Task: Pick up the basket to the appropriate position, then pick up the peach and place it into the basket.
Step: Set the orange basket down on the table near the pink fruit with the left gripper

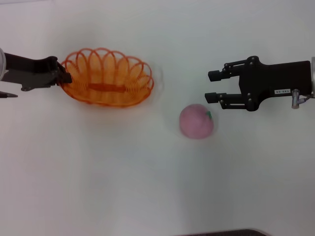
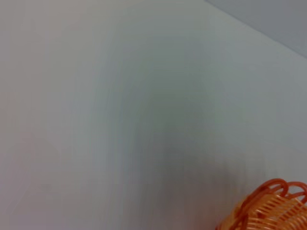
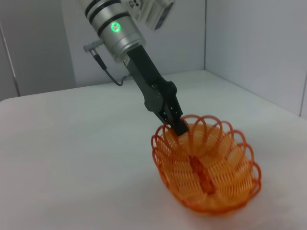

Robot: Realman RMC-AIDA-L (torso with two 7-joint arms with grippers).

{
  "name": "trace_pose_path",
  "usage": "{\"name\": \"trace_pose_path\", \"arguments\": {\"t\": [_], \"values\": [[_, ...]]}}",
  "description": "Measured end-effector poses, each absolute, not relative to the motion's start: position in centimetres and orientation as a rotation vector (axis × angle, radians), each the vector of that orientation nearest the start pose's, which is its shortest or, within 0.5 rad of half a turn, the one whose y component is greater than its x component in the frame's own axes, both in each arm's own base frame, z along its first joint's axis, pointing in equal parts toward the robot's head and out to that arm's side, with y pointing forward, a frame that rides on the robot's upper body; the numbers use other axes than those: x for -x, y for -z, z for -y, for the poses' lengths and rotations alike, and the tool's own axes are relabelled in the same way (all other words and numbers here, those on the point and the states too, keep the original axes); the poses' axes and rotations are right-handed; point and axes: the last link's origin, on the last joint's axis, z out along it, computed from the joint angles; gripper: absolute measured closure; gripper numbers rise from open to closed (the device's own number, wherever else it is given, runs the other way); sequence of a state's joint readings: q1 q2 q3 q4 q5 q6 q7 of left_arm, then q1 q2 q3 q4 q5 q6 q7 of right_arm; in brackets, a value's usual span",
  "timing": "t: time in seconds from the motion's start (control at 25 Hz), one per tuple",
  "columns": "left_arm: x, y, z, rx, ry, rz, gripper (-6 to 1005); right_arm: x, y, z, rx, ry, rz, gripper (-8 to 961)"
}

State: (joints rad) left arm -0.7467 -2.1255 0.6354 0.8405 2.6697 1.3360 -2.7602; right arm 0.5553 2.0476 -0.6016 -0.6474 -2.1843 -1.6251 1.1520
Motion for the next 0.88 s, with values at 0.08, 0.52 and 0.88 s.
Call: {"name": "trace_pose_path", "arguments": {"t": [0.08, 0.52, 0.88], "values": [[26.2, -0.5, -38.9, 1.959, 0.132, 1.934, 895, -27.7, -0.8, -32.3, 2.842, -0.521, -0.312, 402], [26.8, -1.4, -37.7, 1.982, 0.099, 1.920, 555, -27.2, -1.2, -32.2, 2.845, -0.540, -0.309, 402], [26.1, -6.3, -36.6, 2.099, 0.243, 1.658, 434, -26.0, -1.4, -32.7, 2.835, -0.601, -0.413, 402]]}}
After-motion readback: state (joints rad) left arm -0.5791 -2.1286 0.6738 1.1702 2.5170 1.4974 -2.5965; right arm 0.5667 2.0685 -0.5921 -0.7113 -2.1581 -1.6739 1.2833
